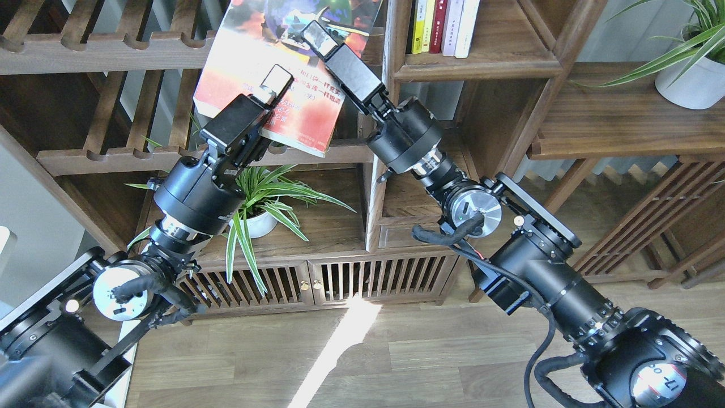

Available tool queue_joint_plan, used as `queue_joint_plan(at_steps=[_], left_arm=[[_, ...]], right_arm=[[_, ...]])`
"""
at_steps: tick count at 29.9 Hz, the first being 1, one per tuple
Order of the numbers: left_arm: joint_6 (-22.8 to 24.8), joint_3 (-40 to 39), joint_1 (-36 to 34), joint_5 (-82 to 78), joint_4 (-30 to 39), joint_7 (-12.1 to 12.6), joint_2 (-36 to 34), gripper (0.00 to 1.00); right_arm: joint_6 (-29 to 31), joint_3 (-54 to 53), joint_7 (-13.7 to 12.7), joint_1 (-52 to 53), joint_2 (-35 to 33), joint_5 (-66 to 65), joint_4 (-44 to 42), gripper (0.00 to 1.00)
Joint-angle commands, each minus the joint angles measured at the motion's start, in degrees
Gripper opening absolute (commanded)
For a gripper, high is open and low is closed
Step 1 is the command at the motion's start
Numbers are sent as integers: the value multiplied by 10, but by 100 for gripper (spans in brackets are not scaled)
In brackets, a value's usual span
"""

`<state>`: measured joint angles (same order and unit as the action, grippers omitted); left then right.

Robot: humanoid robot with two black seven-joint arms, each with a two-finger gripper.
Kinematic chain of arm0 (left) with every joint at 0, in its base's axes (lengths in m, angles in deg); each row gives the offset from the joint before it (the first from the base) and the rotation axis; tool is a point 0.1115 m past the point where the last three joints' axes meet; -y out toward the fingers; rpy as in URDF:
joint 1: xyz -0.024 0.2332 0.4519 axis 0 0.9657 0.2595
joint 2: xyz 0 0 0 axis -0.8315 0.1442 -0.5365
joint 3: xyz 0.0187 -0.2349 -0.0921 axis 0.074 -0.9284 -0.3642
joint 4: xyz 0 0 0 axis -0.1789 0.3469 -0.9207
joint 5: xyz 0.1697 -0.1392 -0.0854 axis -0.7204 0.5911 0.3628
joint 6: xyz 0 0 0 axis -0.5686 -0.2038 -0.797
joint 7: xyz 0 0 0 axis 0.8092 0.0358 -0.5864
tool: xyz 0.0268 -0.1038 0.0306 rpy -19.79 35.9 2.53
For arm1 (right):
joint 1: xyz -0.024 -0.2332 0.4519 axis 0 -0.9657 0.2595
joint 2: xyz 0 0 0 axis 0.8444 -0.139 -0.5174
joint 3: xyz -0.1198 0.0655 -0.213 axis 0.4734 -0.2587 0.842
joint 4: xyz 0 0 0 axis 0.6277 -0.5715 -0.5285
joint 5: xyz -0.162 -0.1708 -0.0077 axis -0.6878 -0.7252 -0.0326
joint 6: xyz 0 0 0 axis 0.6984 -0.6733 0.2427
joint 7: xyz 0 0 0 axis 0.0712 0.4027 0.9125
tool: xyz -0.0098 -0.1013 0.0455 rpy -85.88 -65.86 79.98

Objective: Organize books on shelf
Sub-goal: 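Hold the book with both grippers and turn it upright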

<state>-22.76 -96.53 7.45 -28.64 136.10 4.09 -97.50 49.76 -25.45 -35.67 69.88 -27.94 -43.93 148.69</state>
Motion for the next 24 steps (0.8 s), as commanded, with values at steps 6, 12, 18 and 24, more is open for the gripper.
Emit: queue_joint_plan(at_steps=[6,12,18,24], left_arm=[[0,-11,2,1,-4,-5,3,27],[0,-17,2,0,-4,6,3,43],[0,-17,3,-5,-11,6,2,62],[0,-21,5,-6,-27,7,-3,77]], right_arm=[[0,1,0,-1,0,3,-1,5],[0,1,-1,0,0,3,0,5],[0,1,-2,0,0,3,0,6],[0,1,-3,0,0,3,0,6]])
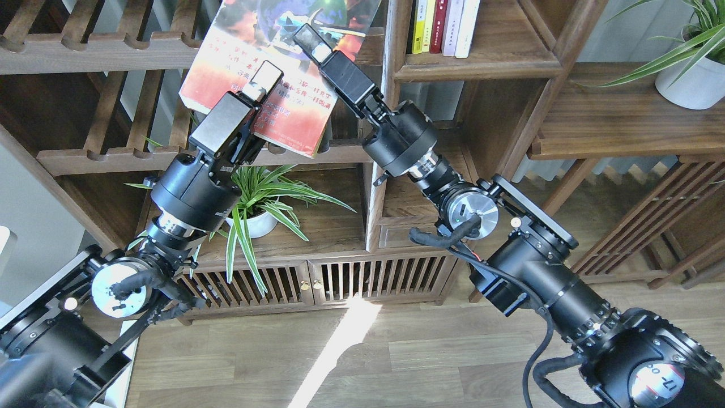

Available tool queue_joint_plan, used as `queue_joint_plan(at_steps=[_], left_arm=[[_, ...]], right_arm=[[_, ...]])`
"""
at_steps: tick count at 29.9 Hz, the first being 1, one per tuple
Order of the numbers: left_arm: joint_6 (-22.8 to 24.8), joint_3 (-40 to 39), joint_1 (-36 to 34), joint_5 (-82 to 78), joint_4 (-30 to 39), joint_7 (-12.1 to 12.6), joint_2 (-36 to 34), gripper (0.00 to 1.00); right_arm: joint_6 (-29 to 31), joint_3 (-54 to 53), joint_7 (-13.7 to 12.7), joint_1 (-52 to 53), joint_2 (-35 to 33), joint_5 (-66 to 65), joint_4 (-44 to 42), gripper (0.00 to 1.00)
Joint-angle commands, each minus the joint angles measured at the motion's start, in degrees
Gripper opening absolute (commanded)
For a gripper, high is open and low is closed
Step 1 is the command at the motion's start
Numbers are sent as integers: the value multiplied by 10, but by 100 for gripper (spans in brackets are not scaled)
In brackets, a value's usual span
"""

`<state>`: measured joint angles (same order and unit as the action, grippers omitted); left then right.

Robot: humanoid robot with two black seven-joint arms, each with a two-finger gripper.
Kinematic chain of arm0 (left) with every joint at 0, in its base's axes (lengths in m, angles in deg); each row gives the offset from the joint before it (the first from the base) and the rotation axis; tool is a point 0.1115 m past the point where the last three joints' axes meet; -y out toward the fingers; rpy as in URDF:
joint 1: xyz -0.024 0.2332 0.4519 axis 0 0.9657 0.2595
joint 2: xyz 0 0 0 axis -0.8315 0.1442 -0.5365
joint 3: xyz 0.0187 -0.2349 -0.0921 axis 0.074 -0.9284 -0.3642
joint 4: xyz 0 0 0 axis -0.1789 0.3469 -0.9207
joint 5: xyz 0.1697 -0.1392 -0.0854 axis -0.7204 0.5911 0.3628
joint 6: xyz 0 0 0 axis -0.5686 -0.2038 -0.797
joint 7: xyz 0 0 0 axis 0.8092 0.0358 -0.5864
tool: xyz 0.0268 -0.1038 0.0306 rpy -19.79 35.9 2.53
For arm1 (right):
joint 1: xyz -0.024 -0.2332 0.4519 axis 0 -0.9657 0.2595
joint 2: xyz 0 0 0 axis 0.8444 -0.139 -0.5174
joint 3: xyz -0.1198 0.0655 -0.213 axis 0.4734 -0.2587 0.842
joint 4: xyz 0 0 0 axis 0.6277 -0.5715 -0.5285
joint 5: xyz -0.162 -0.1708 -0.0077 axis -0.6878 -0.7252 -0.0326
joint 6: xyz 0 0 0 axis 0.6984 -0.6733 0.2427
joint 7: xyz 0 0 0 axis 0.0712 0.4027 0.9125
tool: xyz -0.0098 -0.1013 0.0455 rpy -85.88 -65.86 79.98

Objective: Organize books on shelf
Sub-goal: 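Hold the book with both grippers and turn it upright, then open the left gripper and carry the book upward with the right gripper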

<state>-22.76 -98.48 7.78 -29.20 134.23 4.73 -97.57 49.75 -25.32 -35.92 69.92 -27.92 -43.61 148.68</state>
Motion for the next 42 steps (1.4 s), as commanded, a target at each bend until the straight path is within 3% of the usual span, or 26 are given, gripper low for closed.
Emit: queue_joint_plan(at_steps=[1,9,30,42], left_arm=[[0,-3,3,0,-12,1,-4,79],[0,-33,68,1,-18,37,-8,90],[0,-103,145,6,-46,36,-8,92],[0,-107,145,7,-74,36,-8,92]], right_arm=[[0,0,-1,1,0,0,0,6],[0,-3,-3,-1,0,-1,2,5],[0,-24,-3,-42,0,-1,36,4],[0,-48,-4,-74,-135,7,36,4]])
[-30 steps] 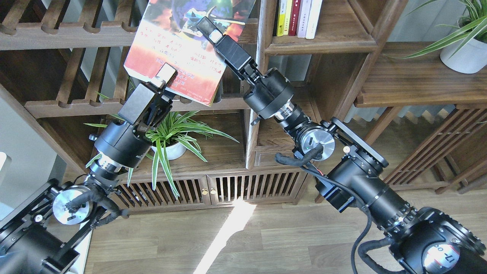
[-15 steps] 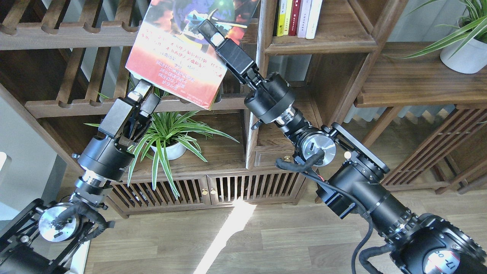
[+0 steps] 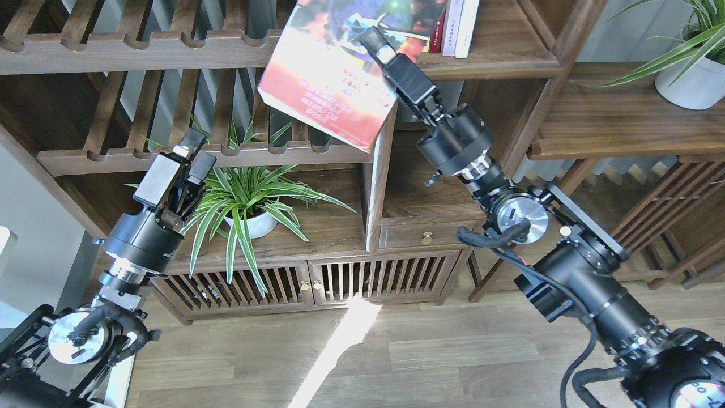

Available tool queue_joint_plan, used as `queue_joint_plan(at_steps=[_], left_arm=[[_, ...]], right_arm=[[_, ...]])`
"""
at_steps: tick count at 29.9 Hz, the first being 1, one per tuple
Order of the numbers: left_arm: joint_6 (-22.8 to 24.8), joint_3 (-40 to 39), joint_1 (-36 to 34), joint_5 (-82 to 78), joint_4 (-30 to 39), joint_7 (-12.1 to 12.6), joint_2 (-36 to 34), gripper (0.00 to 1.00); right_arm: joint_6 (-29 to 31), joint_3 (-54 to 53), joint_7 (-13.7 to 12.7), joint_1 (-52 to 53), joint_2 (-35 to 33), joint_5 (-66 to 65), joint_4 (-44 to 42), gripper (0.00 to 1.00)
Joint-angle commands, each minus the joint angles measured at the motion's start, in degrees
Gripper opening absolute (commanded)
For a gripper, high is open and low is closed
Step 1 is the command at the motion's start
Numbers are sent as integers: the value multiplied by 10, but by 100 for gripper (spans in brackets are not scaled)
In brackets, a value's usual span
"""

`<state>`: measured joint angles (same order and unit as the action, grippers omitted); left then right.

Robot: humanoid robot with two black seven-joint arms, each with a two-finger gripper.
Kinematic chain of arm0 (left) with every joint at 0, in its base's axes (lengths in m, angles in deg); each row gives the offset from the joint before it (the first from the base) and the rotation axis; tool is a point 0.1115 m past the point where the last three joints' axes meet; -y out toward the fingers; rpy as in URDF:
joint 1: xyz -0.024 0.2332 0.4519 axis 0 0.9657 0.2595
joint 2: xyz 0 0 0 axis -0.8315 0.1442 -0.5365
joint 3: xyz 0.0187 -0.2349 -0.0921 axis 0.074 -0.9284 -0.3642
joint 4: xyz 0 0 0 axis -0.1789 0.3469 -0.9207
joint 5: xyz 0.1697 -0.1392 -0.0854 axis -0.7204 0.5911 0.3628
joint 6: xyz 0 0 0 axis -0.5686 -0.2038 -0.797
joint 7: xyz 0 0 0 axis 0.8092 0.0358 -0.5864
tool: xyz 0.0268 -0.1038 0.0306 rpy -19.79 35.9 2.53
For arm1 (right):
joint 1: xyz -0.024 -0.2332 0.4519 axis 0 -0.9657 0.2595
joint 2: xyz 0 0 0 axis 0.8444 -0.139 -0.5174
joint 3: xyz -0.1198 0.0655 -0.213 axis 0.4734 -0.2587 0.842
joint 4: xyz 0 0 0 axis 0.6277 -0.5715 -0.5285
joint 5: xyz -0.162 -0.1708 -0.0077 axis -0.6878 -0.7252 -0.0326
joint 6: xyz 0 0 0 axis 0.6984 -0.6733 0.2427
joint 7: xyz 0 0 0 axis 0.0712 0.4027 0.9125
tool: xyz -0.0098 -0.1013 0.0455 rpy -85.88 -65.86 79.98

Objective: Organize books on shelf
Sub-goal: 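Open the left gripper and carry the book upward with the right gripper, then set the book on the upper shelf beside the yellow-spined books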

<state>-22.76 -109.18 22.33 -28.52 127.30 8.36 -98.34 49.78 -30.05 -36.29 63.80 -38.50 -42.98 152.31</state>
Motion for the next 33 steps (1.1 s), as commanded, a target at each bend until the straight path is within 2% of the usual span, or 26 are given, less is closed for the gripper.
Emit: queue_joint_plan(at_steps=[1,8,18,22,31,33], left_arm=[[0,0,0,0,-7,0,0,92],[0,0,0,0,-18,0,0,92],[0,0,0,0,-24,0,1,92],[0,1,1,0,-27,1,1,92],[0,2,1,0,-28,2,0,92],[0,3,1,0,-28,2,0,92]], right_arm=[[0,0,0,-15,-40,1,0,4],[0,-14,0,-28,-74,1,0,4],[0,-29,-3,-30,-199,0,0,4],[0,-29,-23,-31,-263,0,-1,4],[0,-30,-31,-19,-313,0,0,4],[0,-29,-43,-7,-323,-2,-1,3]])
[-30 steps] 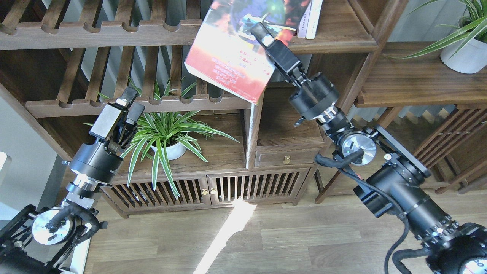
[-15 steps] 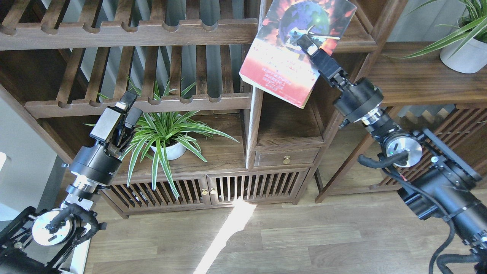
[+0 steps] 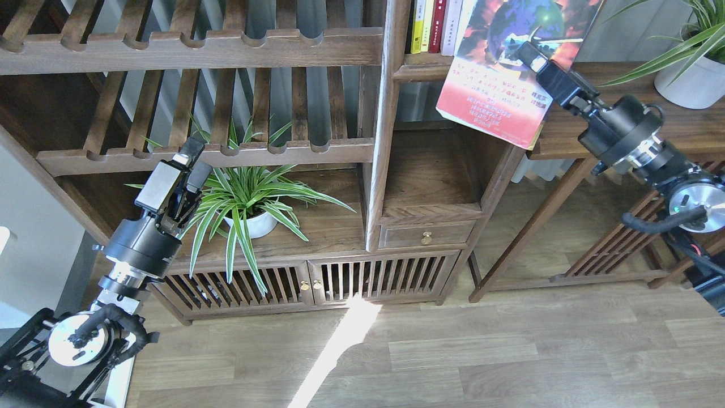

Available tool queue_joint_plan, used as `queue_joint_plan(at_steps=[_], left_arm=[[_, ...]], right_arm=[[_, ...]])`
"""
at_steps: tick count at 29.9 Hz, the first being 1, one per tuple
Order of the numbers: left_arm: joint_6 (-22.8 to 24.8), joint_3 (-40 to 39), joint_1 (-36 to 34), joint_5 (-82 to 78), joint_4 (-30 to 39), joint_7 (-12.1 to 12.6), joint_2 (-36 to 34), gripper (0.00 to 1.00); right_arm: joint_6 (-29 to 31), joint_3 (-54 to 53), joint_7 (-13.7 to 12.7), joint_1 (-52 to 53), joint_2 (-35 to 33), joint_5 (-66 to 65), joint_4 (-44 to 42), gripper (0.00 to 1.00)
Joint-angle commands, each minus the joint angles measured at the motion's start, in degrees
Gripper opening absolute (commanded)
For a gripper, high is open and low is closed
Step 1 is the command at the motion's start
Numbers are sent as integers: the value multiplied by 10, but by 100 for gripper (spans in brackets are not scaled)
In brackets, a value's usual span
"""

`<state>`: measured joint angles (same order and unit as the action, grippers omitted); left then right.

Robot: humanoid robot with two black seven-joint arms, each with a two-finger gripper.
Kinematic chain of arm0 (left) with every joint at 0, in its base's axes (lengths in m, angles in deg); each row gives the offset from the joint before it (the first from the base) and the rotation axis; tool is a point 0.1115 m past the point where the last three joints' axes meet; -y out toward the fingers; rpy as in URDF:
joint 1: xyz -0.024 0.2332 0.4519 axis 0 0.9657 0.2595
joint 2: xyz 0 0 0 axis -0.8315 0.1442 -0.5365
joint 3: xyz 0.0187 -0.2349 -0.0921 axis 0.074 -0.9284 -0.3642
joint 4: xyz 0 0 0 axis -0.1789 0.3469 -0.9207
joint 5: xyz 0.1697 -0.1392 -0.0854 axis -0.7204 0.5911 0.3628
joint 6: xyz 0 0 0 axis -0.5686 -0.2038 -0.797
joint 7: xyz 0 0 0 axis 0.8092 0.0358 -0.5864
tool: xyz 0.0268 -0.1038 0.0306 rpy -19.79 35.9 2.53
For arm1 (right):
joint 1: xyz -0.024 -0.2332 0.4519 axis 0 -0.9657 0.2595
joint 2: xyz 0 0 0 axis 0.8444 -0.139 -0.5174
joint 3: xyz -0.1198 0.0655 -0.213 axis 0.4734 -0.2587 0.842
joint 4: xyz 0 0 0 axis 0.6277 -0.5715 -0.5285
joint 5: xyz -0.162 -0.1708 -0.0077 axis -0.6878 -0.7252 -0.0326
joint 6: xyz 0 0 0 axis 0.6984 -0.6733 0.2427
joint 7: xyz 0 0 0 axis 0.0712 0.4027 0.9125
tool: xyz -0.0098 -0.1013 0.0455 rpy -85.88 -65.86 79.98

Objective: Organize books on shelf
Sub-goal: 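Set the book on the upper shelf beside the yellow-spined books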

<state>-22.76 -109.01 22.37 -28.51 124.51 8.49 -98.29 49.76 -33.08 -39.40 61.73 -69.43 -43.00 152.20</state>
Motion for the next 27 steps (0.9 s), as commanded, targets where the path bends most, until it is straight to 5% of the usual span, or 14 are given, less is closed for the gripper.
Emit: queue_joint_plan(at_steps=[1,5,18,27], left_arm=[[0,1,0,0,0,0,0,92],[0,5,0,-1,1,0,0,92],[0,7,1,-1,0,0,0,92],[0,10,5,-2,0,0,0,92]], right_arm=[[0,0,-23,17,-18,-2,0,3],[0,-5,-60,35,-28,-3,-2,3],[0,-13,-81,106,-27,-6,-22,3],[-89,-12,-97,137,-25,-9,-27,3]])
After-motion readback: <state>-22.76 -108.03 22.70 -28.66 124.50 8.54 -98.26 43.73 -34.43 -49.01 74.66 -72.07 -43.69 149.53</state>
